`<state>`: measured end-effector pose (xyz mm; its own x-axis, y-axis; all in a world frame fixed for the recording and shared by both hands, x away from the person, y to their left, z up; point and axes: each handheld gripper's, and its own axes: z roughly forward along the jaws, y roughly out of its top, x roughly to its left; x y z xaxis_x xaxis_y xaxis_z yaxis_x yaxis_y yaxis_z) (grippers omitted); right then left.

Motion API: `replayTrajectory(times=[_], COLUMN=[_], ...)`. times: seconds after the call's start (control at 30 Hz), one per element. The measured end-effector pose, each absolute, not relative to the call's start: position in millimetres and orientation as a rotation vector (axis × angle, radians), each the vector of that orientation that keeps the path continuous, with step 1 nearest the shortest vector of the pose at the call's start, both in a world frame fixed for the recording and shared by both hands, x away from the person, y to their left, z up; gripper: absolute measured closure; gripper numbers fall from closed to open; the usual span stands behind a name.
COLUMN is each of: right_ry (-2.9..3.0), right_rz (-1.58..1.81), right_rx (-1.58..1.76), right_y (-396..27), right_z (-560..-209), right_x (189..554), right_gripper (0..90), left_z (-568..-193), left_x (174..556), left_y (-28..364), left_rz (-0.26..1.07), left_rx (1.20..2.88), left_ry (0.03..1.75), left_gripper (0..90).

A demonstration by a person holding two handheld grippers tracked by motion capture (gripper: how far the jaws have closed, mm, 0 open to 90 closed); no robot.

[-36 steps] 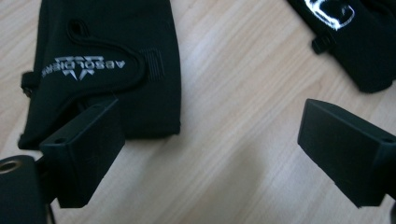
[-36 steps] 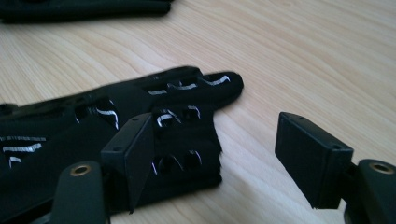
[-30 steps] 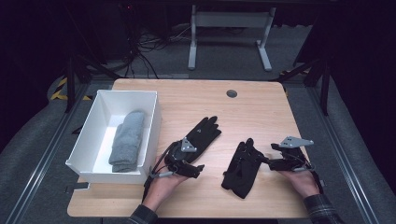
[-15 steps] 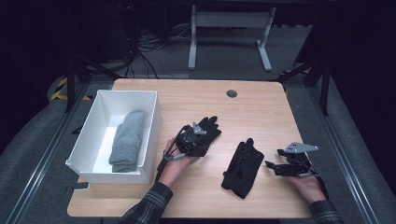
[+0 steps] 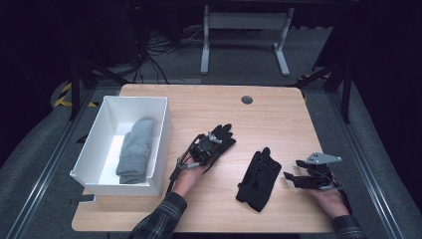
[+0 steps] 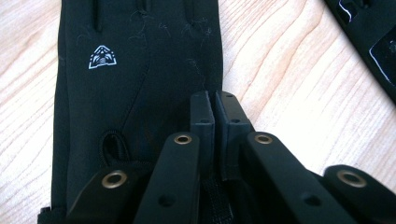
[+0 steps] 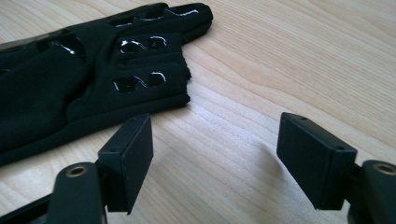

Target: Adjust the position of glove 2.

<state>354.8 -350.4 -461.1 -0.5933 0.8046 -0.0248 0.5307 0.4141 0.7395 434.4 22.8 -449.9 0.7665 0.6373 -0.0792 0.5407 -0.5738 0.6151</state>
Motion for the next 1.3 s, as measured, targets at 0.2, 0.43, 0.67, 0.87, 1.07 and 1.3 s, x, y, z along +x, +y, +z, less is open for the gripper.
replayTrajectory(times=[0.2,0.43,0.67,0.87,1.07,1.3], right_ry=[2.354,2.525,2.641,2.652,2.671,2.685], right_rz=[1.054,1.125,1.105,1.107,1.096,1.092], right_rx=[1.089,0.961,0.849,0.833,0.807,0.766], right_y=[-350,-337,-315,-307,-294,-273], right_z=[-453,-449,-454,-456,-458,-459], right_x=[348,339,337,340,348,359], right_gripper=[62.3,90.0,90.0,90.0,90.0,90.0], left_z=[-437,-414,-394,-386,-377,-373], left_x=[431,425,418,416,412,413], left_y=[28,34,37,35,32,28], left_rz=[0.188,0.175,0.143,0.111,0.085,0.075], left_rx=[2.264,2.214,2.153,2.123,2.109,2.114], left_ry=[0.883,0.872,0.863,0.851,0.838,0.837], left_gripper=[87.6,87.7,87.9,87.9,87.9,87.9])
